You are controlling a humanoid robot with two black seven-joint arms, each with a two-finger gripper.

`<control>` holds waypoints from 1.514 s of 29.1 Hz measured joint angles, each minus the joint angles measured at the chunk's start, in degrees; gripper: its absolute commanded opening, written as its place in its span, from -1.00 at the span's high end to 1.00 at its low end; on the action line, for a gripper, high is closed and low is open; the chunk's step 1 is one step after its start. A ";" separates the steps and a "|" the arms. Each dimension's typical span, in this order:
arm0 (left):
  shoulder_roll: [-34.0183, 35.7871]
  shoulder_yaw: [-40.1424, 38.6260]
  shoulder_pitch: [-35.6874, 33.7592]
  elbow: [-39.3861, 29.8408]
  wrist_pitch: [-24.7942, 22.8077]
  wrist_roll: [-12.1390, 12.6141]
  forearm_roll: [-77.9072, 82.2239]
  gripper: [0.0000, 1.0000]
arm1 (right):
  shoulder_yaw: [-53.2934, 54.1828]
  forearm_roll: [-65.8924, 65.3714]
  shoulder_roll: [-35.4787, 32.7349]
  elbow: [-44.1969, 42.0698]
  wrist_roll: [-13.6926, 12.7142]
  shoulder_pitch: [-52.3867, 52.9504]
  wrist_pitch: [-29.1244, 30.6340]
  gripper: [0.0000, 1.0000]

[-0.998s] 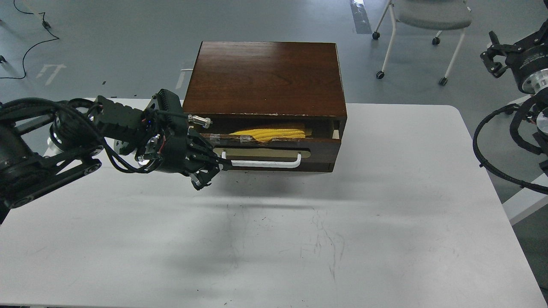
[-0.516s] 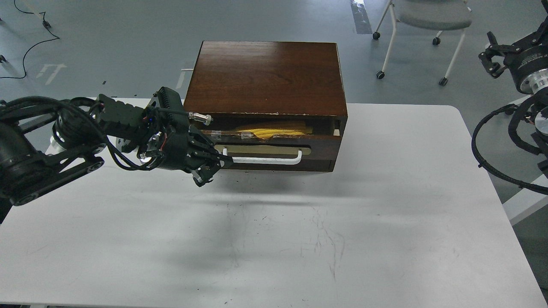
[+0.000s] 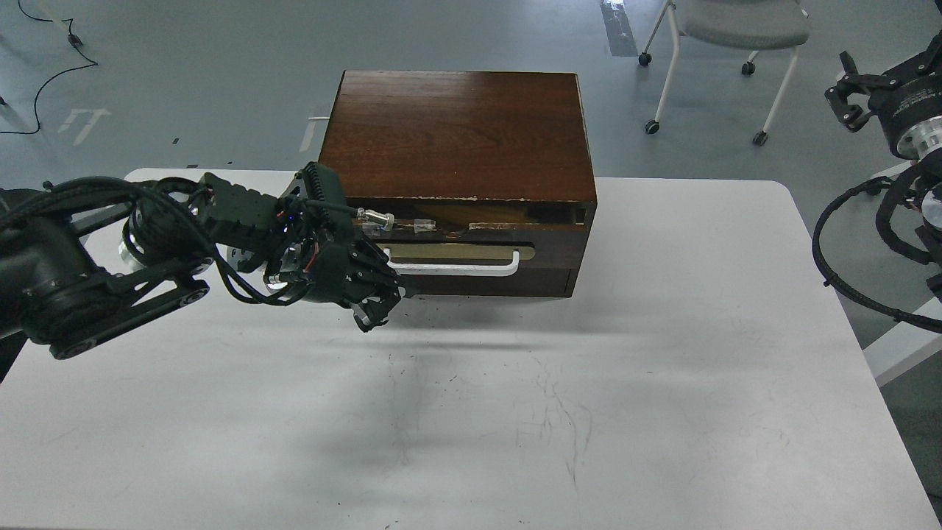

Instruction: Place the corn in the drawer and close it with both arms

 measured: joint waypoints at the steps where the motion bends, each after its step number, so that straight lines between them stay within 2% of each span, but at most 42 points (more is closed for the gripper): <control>1: 0.00 -0.04 -0.15 0.00 0.02 0.01 0.00 1.00 | 0.00 0.00 0.00 0.00 0.00 0.00 0.00 -1.00; 15: -0.54 -0.12 -0.79 1.40 2.00 0.00 0.00 1.00 | 0.00 0.00 -0.02 -0.01 0.00 -0.03 0.00 -1.00; 30: -0.76 0.00 -0.74 7.30 5.39 -0.01 0.01 1.00 | 0.01 0.00 -0.10 -0.07 0.00 -0.03 -0.02 -1.00; 44: -1.51 -0.70 -0.80 6.72 6.29 0.04 -0.51 1.00 | 0.01 0.00 -0.14 -0.06 0.00 -0.10 0.18 -1.00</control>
